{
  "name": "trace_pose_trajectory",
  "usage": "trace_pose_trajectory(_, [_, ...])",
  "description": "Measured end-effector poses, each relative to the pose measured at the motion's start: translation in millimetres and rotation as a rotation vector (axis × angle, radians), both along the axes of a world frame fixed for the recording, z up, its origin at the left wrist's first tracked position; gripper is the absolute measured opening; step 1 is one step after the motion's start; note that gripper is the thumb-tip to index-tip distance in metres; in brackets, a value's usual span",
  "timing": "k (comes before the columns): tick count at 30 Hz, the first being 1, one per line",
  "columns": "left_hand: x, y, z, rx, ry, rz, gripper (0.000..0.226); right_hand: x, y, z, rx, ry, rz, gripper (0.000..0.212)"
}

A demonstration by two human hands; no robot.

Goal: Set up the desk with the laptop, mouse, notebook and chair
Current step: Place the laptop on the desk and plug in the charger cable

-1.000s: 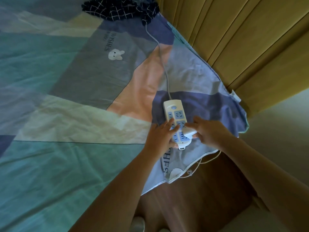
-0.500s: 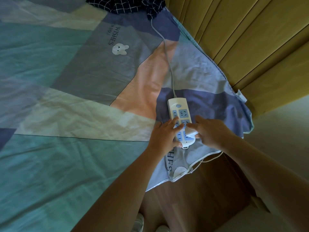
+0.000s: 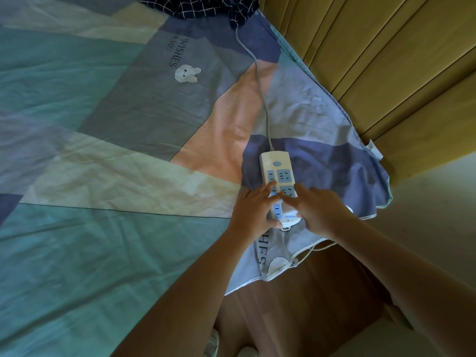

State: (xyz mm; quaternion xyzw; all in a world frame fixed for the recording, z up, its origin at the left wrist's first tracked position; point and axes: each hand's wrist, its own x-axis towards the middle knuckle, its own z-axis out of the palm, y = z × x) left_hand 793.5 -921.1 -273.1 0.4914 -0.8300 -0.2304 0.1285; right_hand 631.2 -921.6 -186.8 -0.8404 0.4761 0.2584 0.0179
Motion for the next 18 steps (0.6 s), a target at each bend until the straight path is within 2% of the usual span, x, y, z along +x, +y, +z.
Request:
trace_pose_trajectory(3, [-1.1, 1.3, -0.9, 0.01, 0.018, 0.02, 0.073, 6.8, -2.1, 2.0, -0.011, 0.022, 0.003, 0.065])
trace_pose_trajectory(6, [-2.0, 1.2, -0.4, 0.047, 0.007, 0.034, 0.081, 24.1, -1.4, 3.4, 0.008, 0.084, 0.044, 0.052])
trace_pose_trajectory(9, [0.0, -1.0, 0.8, 0.062, 0.013, 0.031, 0.083, 38.0, 2.6, 2.4, 0.023, 0.086, -0.008, 0.041])
trace_pose_trajectory(18, [-0.6, 6.6, 10.0, 0.095, 0.064, 0.049, 0.08, 47.6, 9.6, -0.7, -0.003, 0.045, -0.096, 0.046])
